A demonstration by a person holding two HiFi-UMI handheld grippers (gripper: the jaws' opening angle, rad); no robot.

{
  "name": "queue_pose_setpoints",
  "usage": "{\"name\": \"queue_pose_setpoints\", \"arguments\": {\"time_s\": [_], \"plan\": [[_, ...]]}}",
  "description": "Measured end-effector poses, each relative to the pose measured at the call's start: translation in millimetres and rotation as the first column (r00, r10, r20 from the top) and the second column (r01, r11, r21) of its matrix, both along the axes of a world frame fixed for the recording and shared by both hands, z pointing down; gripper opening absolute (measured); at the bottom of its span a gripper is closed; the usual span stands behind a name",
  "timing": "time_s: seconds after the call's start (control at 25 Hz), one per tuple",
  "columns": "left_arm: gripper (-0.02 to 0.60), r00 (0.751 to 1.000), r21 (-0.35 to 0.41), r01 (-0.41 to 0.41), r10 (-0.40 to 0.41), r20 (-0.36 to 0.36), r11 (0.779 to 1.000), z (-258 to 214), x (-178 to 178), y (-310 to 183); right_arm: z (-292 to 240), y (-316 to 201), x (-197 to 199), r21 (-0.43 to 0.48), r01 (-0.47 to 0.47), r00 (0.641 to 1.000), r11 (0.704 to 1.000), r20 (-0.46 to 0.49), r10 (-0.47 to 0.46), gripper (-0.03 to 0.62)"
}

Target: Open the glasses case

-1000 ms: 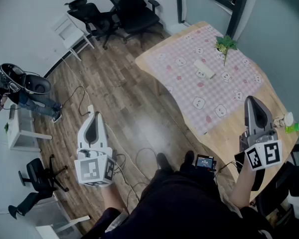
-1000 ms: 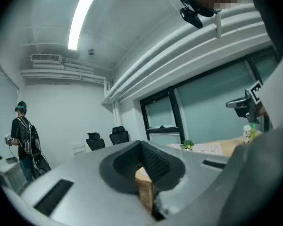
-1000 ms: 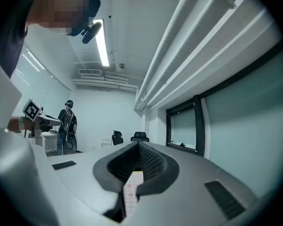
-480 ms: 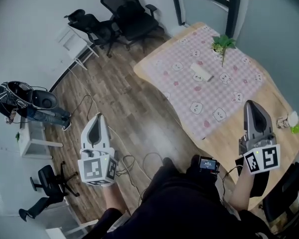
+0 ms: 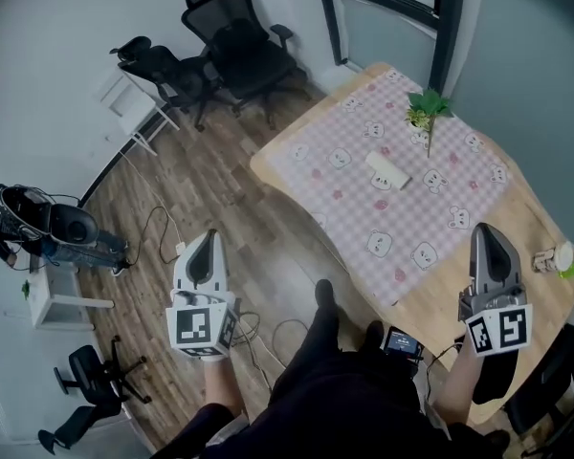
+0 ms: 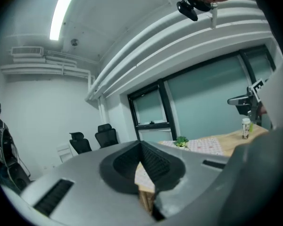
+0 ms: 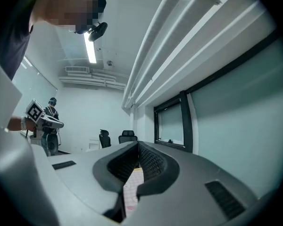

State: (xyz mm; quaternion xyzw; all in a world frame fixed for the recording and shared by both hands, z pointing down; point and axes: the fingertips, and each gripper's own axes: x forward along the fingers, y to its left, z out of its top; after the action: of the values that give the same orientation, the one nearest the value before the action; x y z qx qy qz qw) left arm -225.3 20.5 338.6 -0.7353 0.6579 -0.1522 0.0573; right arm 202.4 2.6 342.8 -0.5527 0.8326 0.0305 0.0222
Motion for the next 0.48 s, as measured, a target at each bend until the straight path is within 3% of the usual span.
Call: {"name": "queue_pose_setpoints", "arguments": {"time_s": [0.2,0.32,0.48], "plan": [[-0.002,0.991,-0.037,-0.126,0.124,-0.046,0.991,24.8,-21.8,-84.1,-2.7,-38.7,-30.5,-0.033,-0.07,0.996,0.997,-0.065,0.068,0.017],[-0.002,0.977,-0.017,-0.208,0.207,-0.041,0.978,17.4,-17.9,-136.7,-1.2,-60.5,-27.9,-0.055,-0.128,0.985,0.99,-0.126,0.12,0.017],[-0.002,0.966,-0.013,-0.251,0.25,-0.062,0.968,7.5,-2.7,-168.4,5.3,-80.4,-17.8,-0.079,-0.178,0.975,0.981,-0.149,0.165,0.017]]}}
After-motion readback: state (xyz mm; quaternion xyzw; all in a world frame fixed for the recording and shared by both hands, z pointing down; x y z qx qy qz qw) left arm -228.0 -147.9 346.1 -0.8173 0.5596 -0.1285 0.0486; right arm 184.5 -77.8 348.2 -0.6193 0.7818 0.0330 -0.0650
